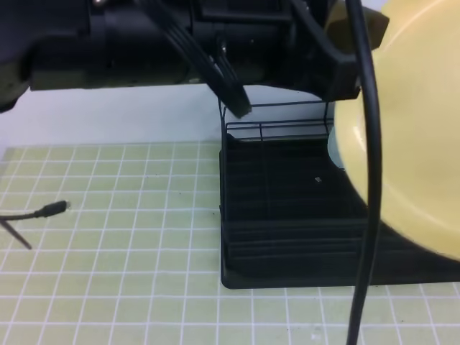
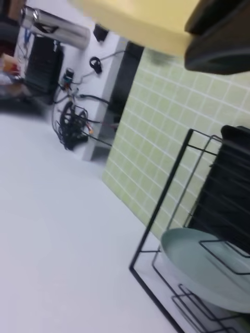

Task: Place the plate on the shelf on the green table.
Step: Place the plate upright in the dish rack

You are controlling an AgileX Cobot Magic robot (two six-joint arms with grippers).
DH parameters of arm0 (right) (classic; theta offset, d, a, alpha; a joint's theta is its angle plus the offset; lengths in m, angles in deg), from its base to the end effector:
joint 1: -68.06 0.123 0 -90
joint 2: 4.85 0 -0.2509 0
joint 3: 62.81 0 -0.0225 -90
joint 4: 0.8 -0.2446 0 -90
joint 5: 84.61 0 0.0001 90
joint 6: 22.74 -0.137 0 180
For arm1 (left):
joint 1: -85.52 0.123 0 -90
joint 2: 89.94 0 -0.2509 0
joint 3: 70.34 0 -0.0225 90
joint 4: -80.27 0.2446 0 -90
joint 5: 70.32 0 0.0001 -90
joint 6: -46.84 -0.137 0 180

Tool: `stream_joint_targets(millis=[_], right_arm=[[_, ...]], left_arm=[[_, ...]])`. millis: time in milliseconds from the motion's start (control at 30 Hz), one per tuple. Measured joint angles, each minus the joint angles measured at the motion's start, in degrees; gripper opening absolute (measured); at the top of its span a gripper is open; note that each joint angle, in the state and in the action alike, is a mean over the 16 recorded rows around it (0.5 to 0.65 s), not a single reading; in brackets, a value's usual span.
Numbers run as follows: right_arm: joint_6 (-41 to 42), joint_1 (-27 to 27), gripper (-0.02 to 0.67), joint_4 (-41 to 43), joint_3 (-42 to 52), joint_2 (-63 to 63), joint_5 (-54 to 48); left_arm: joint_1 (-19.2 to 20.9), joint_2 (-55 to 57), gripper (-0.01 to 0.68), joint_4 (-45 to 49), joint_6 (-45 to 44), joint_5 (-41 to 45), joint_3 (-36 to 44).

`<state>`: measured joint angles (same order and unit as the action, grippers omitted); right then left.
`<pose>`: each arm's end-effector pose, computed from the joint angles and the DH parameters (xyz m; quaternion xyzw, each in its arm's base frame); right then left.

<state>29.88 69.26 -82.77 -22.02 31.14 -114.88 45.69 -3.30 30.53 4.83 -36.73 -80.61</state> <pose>0.1458 0.0715 0.3659 -0.0438 0.6585 0.3482 0.6657 0.2241 -0.2623 0.4322 0.3708 0.6619 -0.3816 0.5280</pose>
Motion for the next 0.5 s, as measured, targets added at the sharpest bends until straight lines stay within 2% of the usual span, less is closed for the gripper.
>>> stream_joint_targets(millis=[200,333,500], right_arm=[[3.56,-0.08,0.14,0.03,0.0,0.0,-0.29],[6.72,-0.13,0.105,0.01,0.0,0.0,-0.1],[11.55,-0.1,0.101,0.0,-0.14,0.06,1.37]], left_arm=[[-0.01,-0.03,0.036,-4.67,-4.74,1.73,0.01],[-0.01,-0.04,0.116,-8.14,-8.04,3.02,0.01],[-0.01,-0.03,0.279,-11.86,-10.86,4.0,-0.05]])
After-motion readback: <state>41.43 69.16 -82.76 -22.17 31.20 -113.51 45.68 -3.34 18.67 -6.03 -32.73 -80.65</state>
